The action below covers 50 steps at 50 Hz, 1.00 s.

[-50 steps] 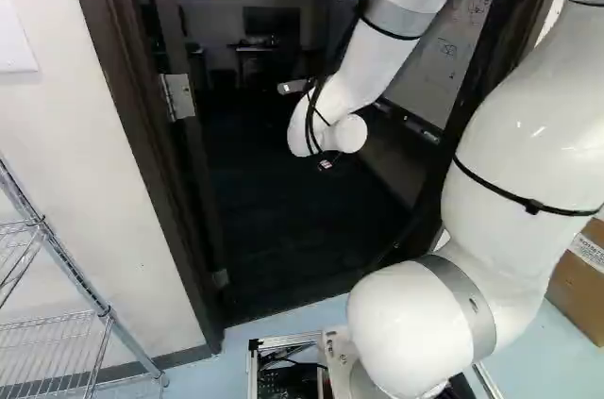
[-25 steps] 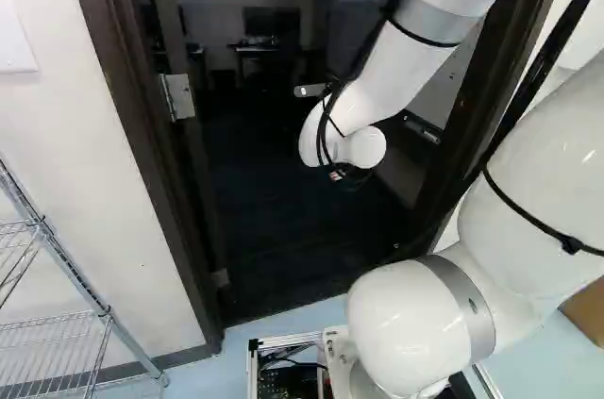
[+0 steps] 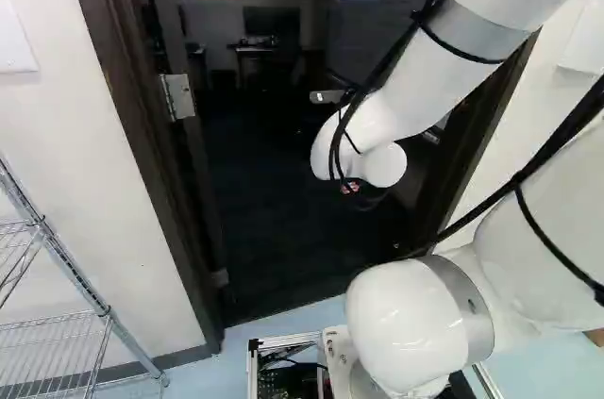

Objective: Open the door and move inside

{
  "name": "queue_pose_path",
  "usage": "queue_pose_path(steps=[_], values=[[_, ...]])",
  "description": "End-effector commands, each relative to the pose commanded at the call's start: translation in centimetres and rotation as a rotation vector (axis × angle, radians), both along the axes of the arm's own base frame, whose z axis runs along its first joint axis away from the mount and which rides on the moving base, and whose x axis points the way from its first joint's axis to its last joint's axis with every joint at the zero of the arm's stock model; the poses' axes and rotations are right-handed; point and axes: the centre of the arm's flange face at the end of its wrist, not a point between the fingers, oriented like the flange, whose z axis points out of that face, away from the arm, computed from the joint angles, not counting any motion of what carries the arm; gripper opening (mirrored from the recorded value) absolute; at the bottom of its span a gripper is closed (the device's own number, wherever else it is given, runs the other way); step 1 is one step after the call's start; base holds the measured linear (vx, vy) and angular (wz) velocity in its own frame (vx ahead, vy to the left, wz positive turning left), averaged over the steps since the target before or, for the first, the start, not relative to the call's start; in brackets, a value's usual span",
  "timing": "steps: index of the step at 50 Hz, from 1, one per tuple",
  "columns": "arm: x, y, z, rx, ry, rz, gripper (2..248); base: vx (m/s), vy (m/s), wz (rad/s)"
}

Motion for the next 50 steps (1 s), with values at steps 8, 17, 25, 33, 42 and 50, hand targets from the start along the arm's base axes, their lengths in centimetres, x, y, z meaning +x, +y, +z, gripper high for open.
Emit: queue_pose_path(steps=[8, 17, 25, 33, 42, 50], values=[[-0.19, -0.10, -0.03, 0.000, -0.001, -0.003, 247, 0.000, 0.000, 0.000], [-0.22, -0.11, -0.03, 0.000, -0.001, -0.003, 247, 0.000, 0.000, 0.000], [-0.22, -0.11, -0.03, 0.000, -0.001, -0.003, 247, 0.000, 0.000, 0.000], [-0.22, -0.11, -0.03, 0.000, -0.001, -0.003, 247, 0.000, 0.000, 0.000], [-0.22, -0.11, -0.03, 0.000, -0.001, -0.003, 247, 0.000, 0.000, 0.000], [-0.22, -0.11, -0.03, 0.000, -0.001, -0.003, 247, 0.000, 0.000, 0.000]])
